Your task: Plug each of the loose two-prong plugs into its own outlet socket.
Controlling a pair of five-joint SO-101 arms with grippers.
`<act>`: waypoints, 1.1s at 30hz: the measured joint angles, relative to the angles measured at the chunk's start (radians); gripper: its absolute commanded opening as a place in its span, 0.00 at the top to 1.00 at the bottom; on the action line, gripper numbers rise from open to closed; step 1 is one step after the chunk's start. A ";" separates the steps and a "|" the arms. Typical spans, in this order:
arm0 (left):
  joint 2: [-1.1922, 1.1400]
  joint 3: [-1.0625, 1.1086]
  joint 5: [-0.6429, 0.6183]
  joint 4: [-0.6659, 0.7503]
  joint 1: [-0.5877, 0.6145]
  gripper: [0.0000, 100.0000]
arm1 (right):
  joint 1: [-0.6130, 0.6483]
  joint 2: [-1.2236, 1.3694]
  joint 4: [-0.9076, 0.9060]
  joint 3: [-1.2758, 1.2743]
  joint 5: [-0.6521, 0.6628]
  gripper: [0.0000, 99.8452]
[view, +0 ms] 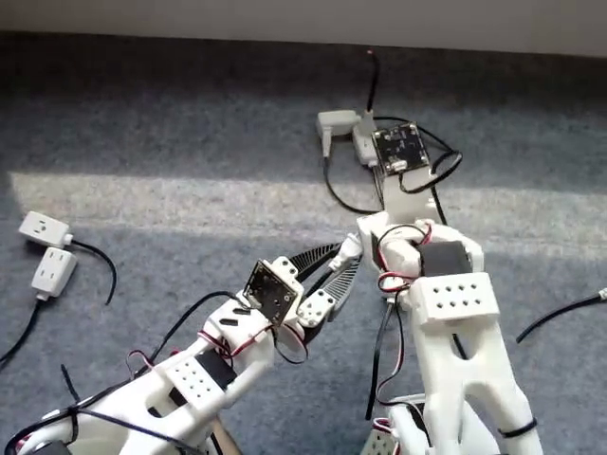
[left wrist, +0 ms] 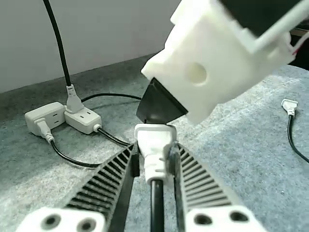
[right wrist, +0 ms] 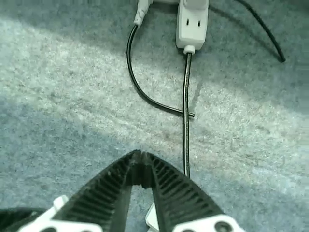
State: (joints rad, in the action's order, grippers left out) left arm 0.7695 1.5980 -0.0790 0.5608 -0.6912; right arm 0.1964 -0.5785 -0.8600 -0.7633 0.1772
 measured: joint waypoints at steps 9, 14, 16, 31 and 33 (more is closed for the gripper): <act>-0.002 0.002 0.000 0.002 0.000 0.99 | -0.002 0.003 -0.031 0.026 0.000 0.99; 0.002 0.000 0.000 0.002 0.003 0.99 | -0.003 0.003 -0.173 0.189 0.000 0.99; 0.002 0.000 0.000 0.002 0.000 0.99 | 0.000 0.003 -0.230 0.269 -0.003 0.99; 0.002 0.000 0.000 0.002 0.002 0.99 | 0.026 0.003 -0.256 0.207 -0.114 0.99; 0.002 0.000 0.000 0.002 0.002 0.99 | 0.041 0.003 -0.192 0.120 -0.115 0.99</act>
State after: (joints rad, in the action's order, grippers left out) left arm 0.7710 1.5980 -0.0790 0.5623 -0.6897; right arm 0.2378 -0.5754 -1.0518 -0.6437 0.0621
